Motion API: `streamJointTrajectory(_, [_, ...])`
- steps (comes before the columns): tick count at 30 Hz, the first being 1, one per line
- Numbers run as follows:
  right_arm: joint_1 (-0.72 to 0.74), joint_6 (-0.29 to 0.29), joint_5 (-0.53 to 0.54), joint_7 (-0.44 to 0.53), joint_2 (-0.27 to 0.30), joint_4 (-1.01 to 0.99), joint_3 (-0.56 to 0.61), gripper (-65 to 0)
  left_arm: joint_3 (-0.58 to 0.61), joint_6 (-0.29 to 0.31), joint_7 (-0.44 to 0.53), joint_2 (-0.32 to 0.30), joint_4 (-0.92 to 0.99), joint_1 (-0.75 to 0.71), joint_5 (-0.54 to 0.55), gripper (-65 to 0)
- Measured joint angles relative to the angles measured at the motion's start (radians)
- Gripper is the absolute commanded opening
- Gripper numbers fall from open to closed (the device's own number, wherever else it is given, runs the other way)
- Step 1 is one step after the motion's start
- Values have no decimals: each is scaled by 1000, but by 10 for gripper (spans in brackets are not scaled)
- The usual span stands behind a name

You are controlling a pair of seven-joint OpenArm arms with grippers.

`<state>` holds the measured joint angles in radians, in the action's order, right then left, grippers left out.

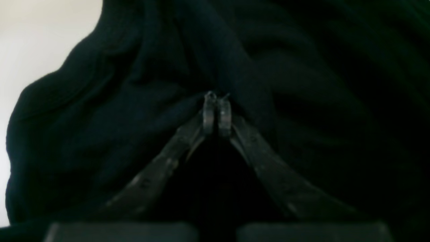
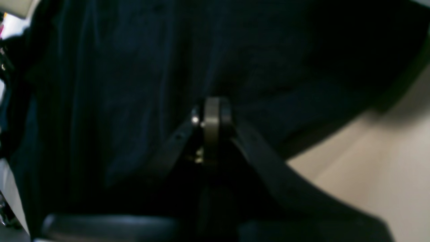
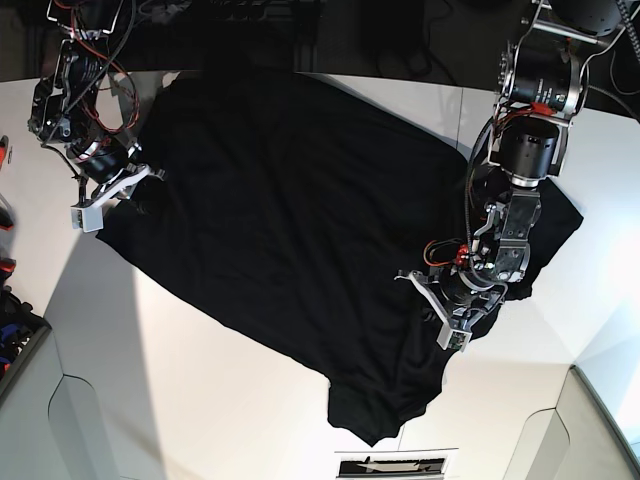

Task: Layout the t-shirt on the table in an organized manner, then fold the t-shirt properly
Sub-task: 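Drag the grasped edge with the left gripper toward the shirt middle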

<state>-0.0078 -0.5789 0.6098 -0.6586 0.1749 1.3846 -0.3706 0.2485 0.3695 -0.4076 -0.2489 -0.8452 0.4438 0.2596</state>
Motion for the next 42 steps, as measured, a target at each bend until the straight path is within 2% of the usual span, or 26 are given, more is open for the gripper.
streamJointTrajectory(2, [-1, 0, -5, 0, 0, 31, 0, -650, 2, 0, -29, -1, 4, 23, 0, -650])
streamJointTrajectory(4, [9, 0, -19, 53, 0, 56, 0, -650, 5, 1, -74, -11, 8, 52, -1, -650])
streamJointTrajectory(7, [53, 6, -127, 90, 0, 56, 0, -650, 11, 7, -185, -43, -36, 81, 35, -650])
streamJointTrajectory(8, [67, 7, -151, 90, -1, 55, 0, -650, 11, 34, -216, -68, -72, 76, 64, -650])
streamJointTrajectory(11, [107, 11, -186, 93, 1, 55, 0, -650, 12, 74, -259, -148, -207, 44, 172, -565])
streamJointTrajectory(13, [138, 11, -204, 95, 0, 45, 0, -650, 11, 80, -266, -193, -292, 35, 218, -522])
streamJointTrajectory(19, [244, 10, -251, 123, 0, -73, 0, -650, 14, 90, -267, -254, -351, -51, 230, -520])
streamJointTrajectory(23, [285, 11, -280, 140, 0, -201, 0, -650, 13, 57, -226, -295, -346, -138, 147, -521])
streamJointTrajectory(26, [294, 11, -284, 150, -4, -249, 0, -650, 13, -37, -157, -294, -339, -170, 88, -527])
streamJointTrajectory(28, [288, 11, -280, 150, -3, -251, 0, -650, 12, -65, -130, -283, -323, -172, 47, -573])
streamJointTrajectory(31, [264, 10, -255, 128, 2, -250, 0, -650, 10, -70, -100, -257, -285, -164, -11, -647])
streamJointTrajectory(36, [205, 10, -203, 130, 0, -222, 0, -650, 5, -78, -33, -201, -184, -126, -49, -650])
streamJointTrajectory(42, [77, 14, -181, 83, 0, -52, 0, -650, 3, -82, -32, -125, -53, -20, -66, -650])
